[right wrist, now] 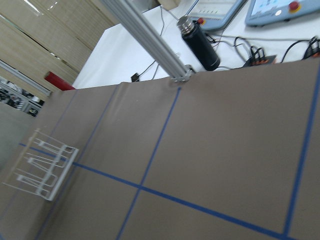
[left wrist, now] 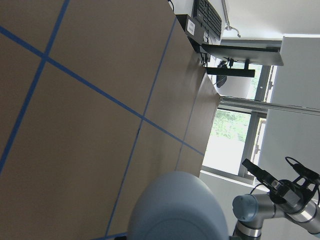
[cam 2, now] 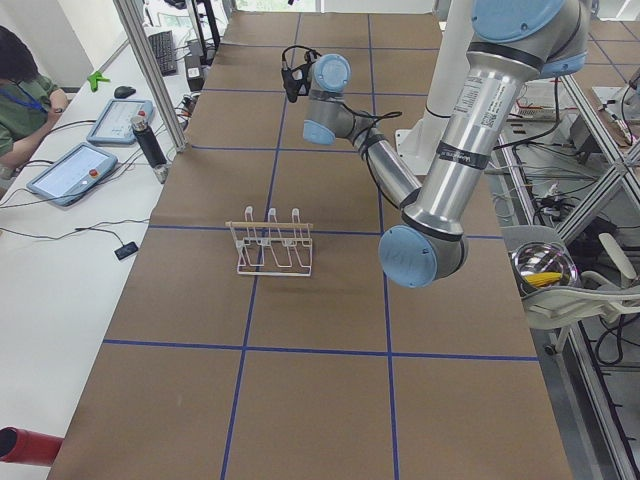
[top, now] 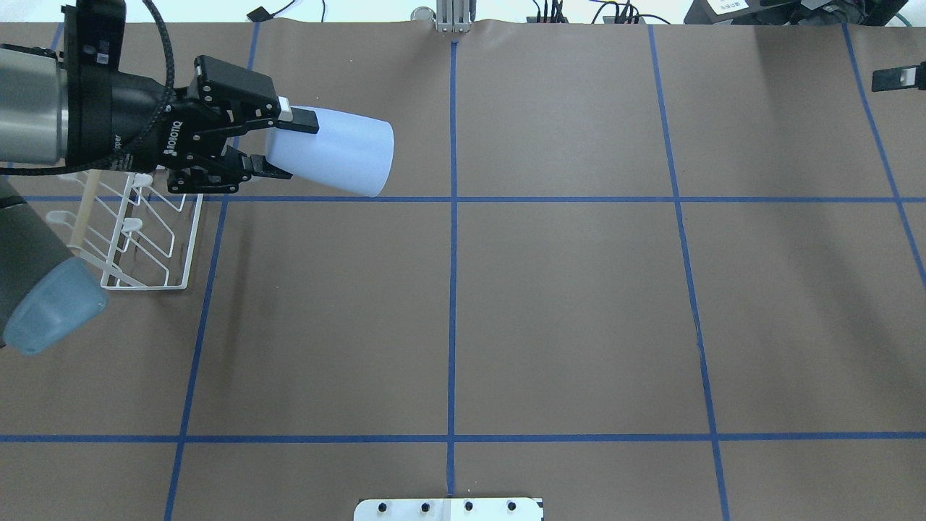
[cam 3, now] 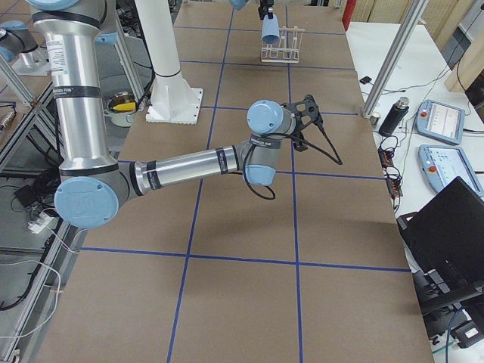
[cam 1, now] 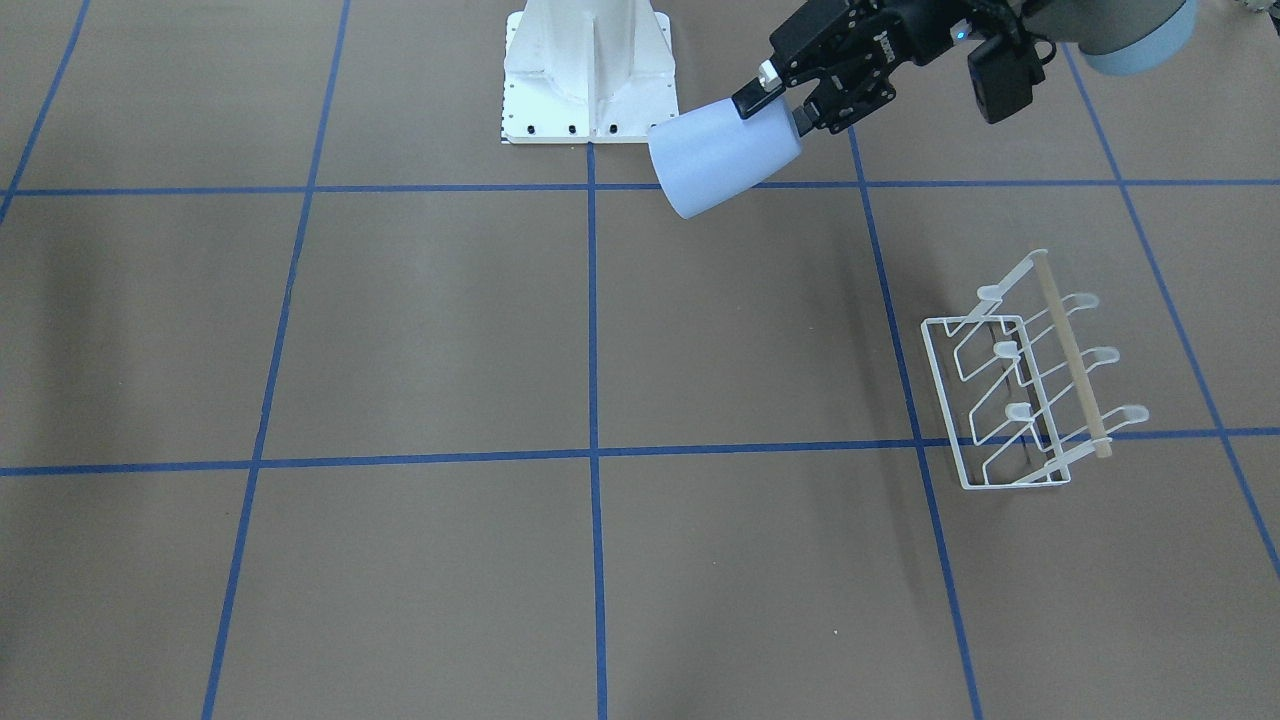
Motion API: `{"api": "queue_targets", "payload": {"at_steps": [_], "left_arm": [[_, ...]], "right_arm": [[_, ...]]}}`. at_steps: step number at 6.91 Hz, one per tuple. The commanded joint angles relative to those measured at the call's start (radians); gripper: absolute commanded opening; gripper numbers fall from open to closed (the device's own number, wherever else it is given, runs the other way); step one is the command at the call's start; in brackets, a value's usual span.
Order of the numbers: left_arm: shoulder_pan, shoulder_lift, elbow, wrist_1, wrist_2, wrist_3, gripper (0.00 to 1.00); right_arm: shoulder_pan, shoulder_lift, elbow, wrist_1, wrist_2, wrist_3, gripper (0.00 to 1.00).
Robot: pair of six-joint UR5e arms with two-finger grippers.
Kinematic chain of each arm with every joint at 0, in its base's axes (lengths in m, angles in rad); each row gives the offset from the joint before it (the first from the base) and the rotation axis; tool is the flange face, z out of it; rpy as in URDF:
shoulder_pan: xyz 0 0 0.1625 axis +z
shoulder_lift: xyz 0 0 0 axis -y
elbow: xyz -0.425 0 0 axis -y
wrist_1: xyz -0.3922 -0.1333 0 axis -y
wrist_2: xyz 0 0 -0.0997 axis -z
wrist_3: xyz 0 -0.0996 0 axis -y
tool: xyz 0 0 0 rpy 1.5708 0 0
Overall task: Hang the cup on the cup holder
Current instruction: 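Carry the cup with the left gripper over the wire rack while the right arm withdraws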
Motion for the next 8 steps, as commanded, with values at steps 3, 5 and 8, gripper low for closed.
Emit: {"api": "queue_targets", "payload": {"at_steps": [3, 5, 8], "left_arm": [[-0.122, 0.001, -0.082, 0.468, 0.007, 0.446, 0.0], [-0.162, 0.016, -0.096, 0.67, 0.01, 0.706, 0.0], [-0.19, 0.018, -0.102, 0.942, 0.056, 1.03, 0.0]], "right_arm": [[0.061, -0.107, -0.006, -0.271, -0.213, -0.431, 1.0], [0.091, -0.09, 0.0, -0.56, -0.237, -0.663, 1.0], [0.066, -0.009, 0.026, -1.009, -0.264, -0.765, 1.0]]}}
